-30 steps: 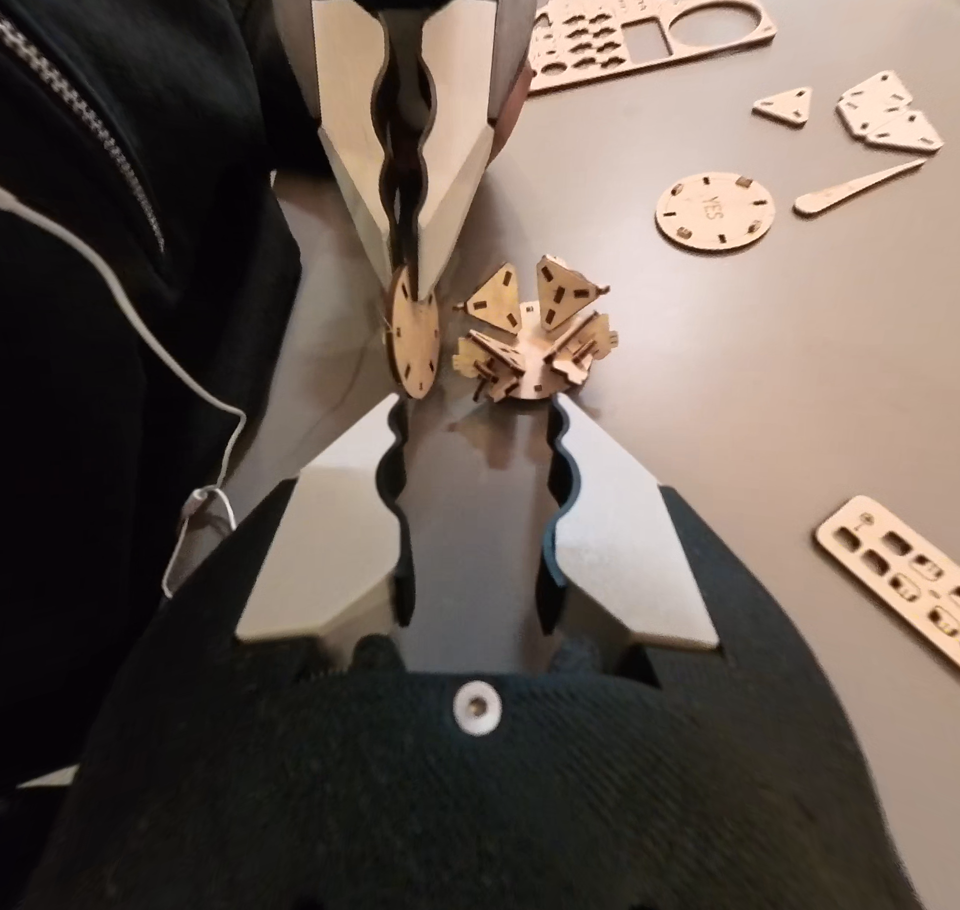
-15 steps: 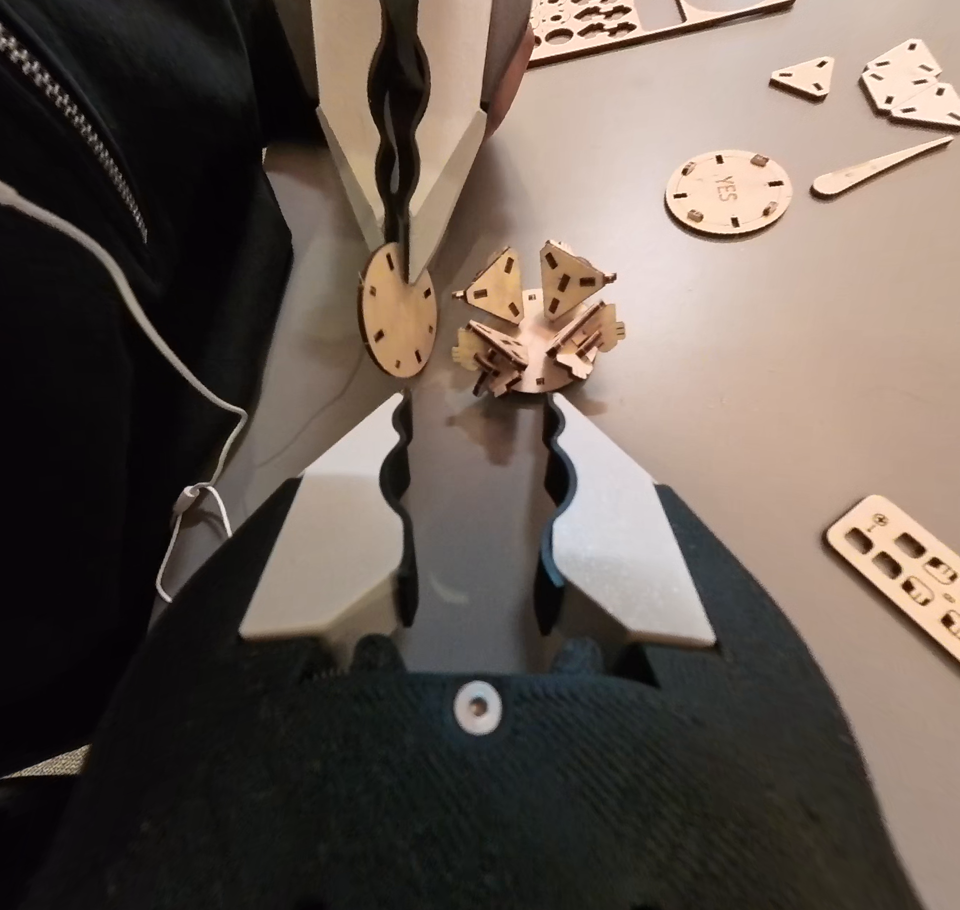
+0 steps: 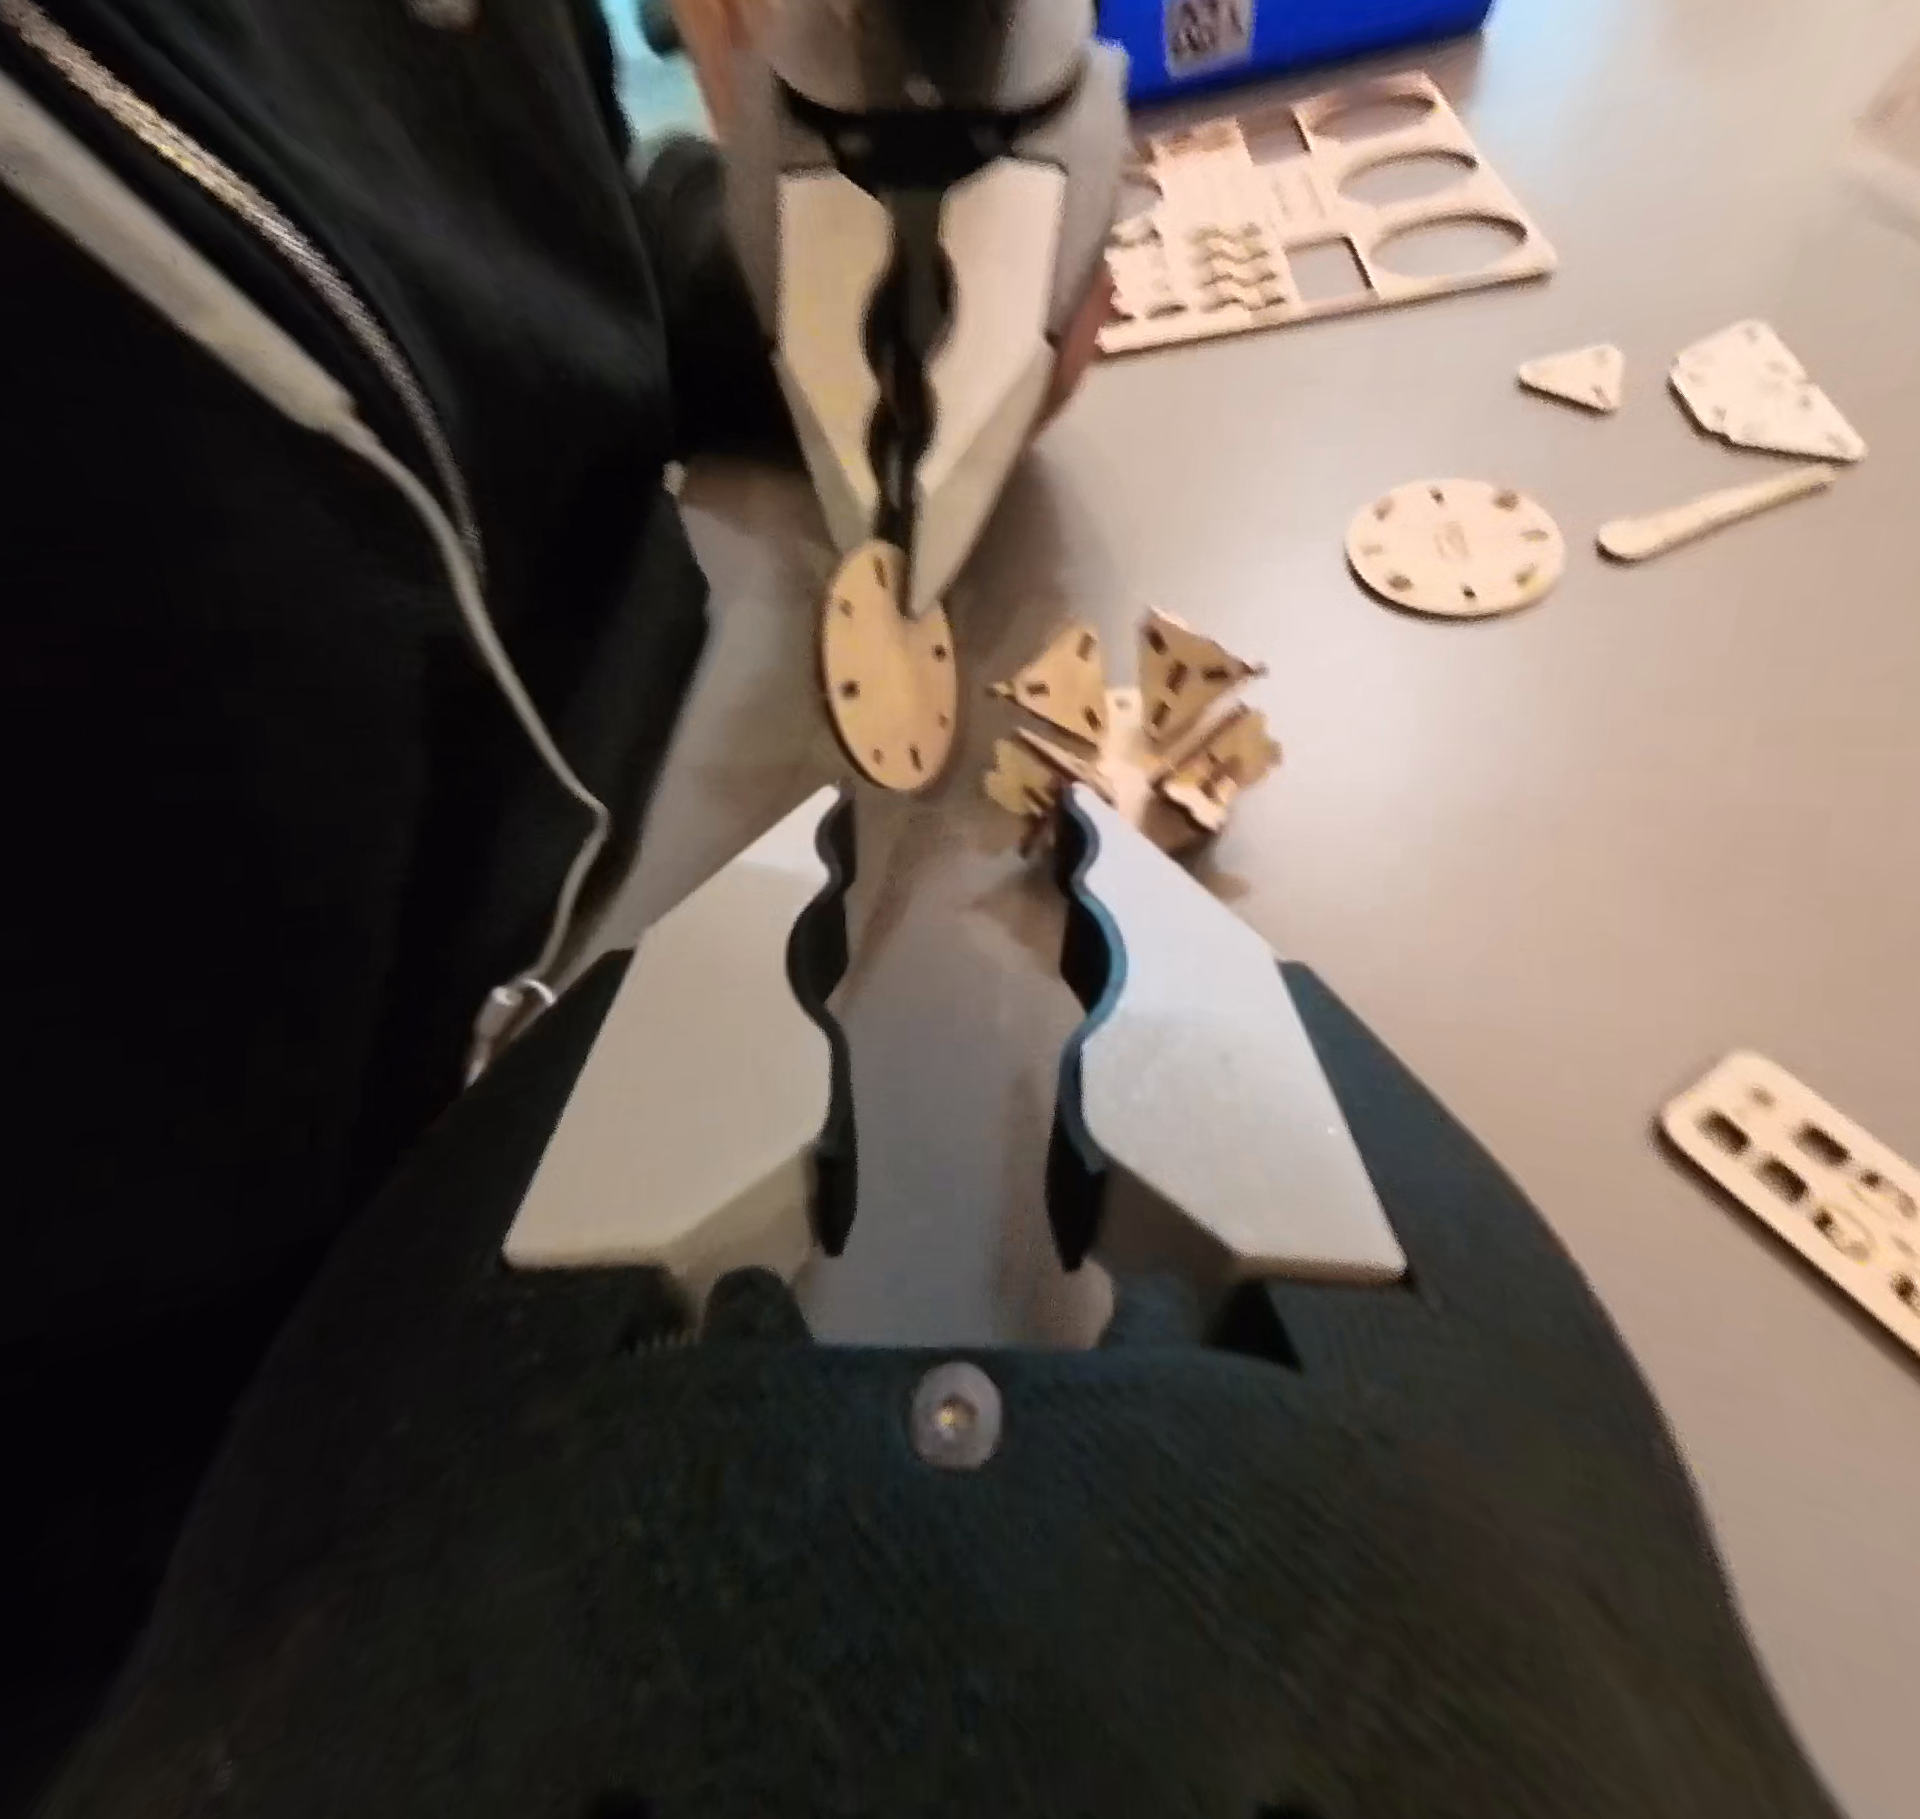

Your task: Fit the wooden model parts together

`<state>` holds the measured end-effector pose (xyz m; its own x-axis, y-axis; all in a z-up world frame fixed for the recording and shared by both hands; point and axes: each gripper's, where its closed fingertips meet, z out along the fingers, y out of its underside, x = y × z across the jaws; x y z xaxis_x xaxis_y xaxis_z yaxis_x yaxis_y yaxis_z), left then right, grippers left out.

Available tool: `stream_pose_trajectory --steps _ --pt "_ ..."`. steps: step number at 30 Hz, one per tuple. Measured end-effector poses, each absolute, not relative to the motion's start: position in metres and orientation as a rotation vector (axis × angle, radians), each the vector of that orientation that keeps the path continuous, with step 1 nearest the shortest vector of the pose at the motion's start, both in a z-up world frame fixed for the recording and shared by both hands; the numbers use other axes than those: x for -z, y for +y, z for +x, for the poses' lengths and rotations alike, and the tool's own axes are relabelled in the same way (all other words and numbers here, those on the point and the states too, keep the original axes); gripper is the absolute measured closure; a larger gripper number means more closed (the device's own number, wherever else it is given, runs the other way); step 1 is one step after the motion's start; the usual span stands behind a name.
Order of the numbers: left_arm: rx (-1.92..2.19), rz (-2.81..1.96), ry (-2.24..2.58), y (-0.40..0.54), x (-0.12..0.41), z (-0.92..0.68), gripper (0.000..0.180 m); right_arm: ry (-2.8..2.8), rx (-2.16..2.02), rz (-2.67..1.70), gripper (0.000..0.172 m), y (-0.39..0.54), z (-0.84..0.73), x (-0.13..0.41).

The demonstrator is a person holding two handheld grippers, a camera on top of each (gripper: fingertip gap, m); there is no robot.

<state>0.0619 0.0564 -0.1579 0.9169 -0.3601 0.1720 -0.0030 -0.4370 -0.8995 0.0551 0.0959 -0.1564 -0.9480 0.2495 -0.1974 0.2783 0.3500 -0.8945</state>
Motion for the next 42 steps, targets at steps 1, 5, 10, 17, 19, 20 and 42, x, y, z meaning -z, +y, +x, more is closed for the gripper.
stream_pose_trajectory --steps 1,5,10,17,19,20,42 --pt "0.413 -1.976 0.257 0.057 0.156 0.062 0.180 2.537 1.734 0.462 0.136 0.092 0.059 0.151" --pt "0.439 -1.968 0.223 0.060 0.154 0.061 0.180 2.570 1.750 0.370 0.137 0.081 0.065 0.147" --pt "0.454 -1.979 0.211 0.061 0.156 0.060 0.180 2.586 1.792 0.279 0.157 0.067 0.069 0.144" --pt "0.478 -1.965 0.183 0.062 0.154 0.057 0.180 2.645 1.800 0.289 0.166 0.067 0.062 0.147" --pt "0.481 -1.955 0.168 0.062 0.153 0.056 0.180 2.675 1.827 0.290 0.169 0.068 0.058 0.144" --pt "0.492 -1.943 0.166 0.062 0.151 0.056 0.179 2.694 1.845 0.292 0.170 0.069 0.056 0.143" --pt "0.312 -2.104 0.083 0.061 0.175 0.032 0.129 2.676 1.750 0.378 0.172 0.073 0.049 0.159"
